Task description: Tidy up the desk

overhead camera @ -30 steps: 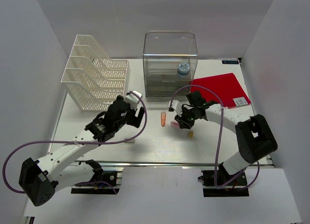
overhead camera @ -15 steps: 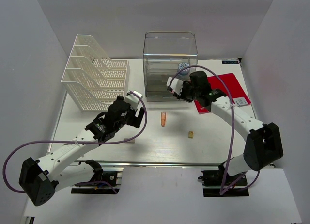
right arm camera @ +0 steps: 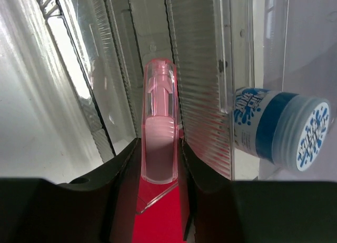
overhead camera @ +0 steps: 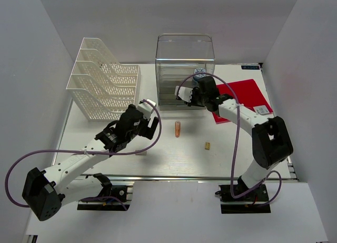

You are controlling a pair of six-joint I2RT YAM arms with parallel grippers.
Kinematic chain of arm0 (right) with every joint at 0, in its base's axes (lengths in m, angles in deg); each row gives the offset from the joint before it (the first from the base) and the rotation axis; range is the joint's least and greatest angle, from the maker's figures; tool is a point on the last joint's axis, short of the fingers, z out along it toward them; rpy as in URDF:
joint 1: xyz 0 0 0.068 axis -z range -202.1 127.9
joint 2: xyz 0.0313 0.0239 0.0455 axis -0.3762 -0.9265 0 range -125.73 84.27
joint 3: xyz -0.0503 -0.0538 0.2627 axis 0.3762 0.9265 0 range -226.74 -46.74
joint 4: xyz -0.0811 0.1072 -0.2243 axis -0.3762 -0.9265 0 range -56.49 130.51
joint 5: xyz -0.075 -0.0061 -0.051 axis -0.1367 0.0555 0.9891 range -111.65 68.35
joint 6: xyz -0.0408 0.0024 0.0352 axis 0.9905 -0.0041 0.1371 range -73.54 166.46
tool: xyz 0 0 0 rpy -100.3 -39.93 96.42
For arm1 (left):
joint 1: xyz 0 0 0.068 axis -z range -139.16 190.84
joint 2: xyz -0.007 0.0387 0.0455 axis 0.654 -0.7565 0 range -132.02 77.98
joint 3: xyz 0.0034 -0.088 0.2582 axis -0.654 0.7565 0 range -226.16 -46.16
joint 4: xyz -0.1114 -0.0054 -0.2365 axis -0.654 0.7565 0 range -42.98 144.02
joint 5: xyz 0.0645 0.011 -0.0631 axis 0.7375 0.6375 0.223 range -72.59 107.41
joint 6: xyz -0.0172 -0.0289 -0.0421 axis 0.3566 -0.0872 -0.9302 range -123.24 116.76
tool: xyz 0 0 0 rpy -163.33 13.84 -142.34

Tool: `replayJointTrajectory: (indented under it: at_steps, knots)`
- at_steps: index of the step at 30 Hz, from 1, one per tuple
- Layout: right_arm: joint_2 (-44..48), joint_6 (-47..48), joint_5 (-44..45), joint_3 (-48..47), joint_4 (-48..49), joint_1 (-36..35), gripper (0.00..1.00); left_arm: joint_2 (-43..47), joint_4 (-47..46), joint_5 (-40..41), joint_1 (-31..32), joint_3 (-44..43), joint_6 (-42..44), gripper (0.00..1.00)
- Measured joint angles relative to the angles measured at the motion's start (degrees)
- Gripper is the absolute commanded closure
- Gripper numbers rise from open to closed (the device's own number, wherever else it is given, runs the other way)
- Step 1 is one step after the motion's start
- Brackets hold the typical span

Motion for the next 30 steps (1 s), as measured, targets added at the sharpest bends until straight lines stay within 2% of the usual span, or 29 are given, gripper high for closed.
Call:
replayJointTrajectory:
  at_steps: [2,4,7,12,13,16,17,19,20,23,25,26,27,29,30]
  knots:
    - [-0.8,0.2,0.6,-0.2,0.5,-0.1,0.57,0.0,0.0,0.0,0.0,0.0,0.0,0.02]
    - [-1.5,0.2,1.3,-0.4,1.1,-0.1,0.51,0.0,-0.1,-0.1,0.0,0.0,0.0,0.02]
    - [-1.7,0.0,1.5,-0.5,1.4,-0.1,0.48,0.0,-0.5,-0.8,0.0,0.2,-0.1,0.02]
    - [-0.5,-1.5,1.4,-0.5,1.7,0.0,0.50,0.0,-1.9,-3.8,0.0,0.9,-0.5,0.05]
    - [0.3,-2.2,1.1,-0.4,1.6,0.0,0.59,0.0,-2.3,-4.5,0.0,1.1,-0.6,0.10]
    - [3.9,-5.2,-1.0,-0.4,1.1,0.3,1.00,-0.2,-3.6,-6.9,0.0,1.7,-1.2,0.21]
    - [5.8,-7.6,-2.6,-0.4,0.4,0.5,1.00,-0.5,-4.2,-8.0,0.0,2.0,-1.7,0.37]
    - [9.2,-13.3,-7.3,-0.1,-1.3,1.3,1.00,-1.7,-5.8,-10.9,0.0,2.6,-3.1,0.61]
    - [11.3,-16.9,-10.6,0.4,-2.5,2.1,1.00,-2.8,-6.6,-12.5,0.1,2.6,-3.9,0.79]
    - [16.2,-26.4,-20.3,4.1,-4.6,4.7,1.00,-8.3,-8.3,-16.0,0.9,1.6,-7.0,0.85]
    - [17.7,-31.8,-25.6,7.9,-5.3,6.6,1.00,-13.6,-8.5,-16.2,2.2,-0.5,-9.2,0.80]
    - [18.1,-34.3,-27.6,10.3,-5.3,7.8,1.00,-16.5,-8.5,-15.6,3.2,-1.9,-10.5,0.67]
    - [18.3,-36.9,-29.1,12.8,-4.9,9.0,0.77,-19.0,-8.3,-14.5,4.3,-3.2,-11.6,0.57]
    - [19.0,-41.3,-30.9,18.2,-4.3,12.5,0.51,-23.9,-7.0,-11.2,6.6,-6.5,-14.8,0.40]
    - [19.5,-43.1,-31.4,20.6,-3.9,14.3,0.43,-26.4,-5.9,-9.2,7.8,-8.5,-16.5,0.29]
